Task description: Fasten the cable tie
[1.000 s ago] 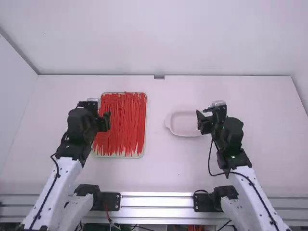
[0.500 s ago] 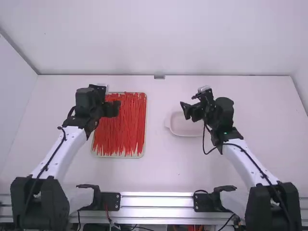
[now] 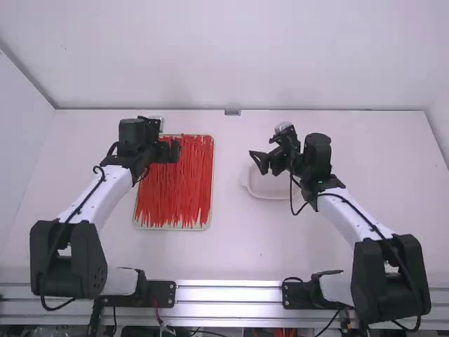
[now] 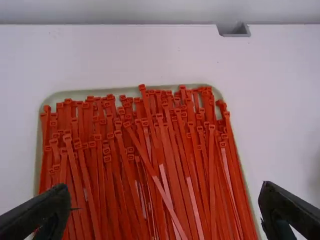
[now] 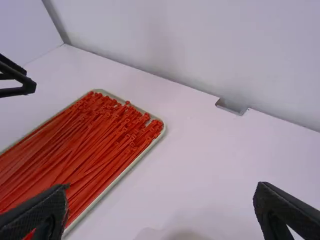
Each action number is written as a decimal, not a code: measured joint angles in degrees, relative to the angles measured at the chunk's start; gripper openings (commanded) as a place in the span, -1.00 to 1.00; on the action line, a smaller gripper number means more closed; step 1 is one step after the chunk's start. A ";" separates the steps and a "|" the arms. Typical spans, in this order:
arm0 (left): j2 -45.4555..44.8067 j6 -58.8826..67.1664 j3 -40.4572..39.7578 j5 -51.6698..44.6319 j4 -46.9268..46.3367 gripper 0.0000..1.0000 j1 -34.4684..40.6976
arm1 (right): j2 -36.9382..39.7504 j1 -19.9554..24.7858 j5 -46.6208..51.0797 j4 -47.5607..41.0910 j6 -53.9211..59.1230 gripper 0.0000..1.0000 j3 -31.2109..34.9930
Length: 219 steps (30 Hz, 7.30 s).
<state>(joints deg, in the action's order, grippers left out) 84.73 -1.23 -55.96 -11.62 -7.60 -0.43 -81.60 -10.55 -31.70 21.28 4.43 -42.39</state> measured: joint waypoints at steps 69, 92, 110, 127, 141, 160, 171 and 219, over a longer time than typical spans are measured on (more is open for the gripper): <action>33.33 -5.18 -33.14 0.61 -16.65 0.85 0.00 | -0.04 0.00 6.36 -32.30 -2.71 0.98 -9.53; 33.94 -6.60 -26.95 -4.48 -3.67 0.40 0.04 | -0.02 0.00 6.36 -32.41 -2.75 0.98 -9.53; 33.99 -8.04 -30.71 6.86 -13.51 0.64 6.69 | -0.04 0.00 6.36 -32.44 -2.73 0.97 -9.53; 34.01 -8.07 -40.09 8.96 -20.65 0.71 6.36 | -0.04 0.00 6.38 -32.44 -2.73 0.98 -9.53; 39.34 -8.46 -40.09 8.96 -17.81 0.50 6.36 | -0.02 0.00 6.38 -32.24 -2.73 0.98 -9.53; 39.36 -9.51 -35.47 8.96 -12.24 0.15 6.38 | -0.04 0.00 6.36 -32.22 -2.56 0.98 -9.53; 39.36 -9.53 -33.73 8.98 -10.73 0.02 6.38 | -0.04 0.00 6.38 -32.22 -2.56 0.98 -9.53; 41.59 -9.73 -33.70 9.35 -9.27 -0.55 6.32 | -0.04 0.00 6.38 -32.22 -2.62 0.98 -9.53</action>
<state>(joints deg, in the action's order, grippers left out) 126.32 -10.96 -89.67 -2.26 -16.86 5.89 -81.65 -10.55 -25.32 -10.94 1.80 -51.92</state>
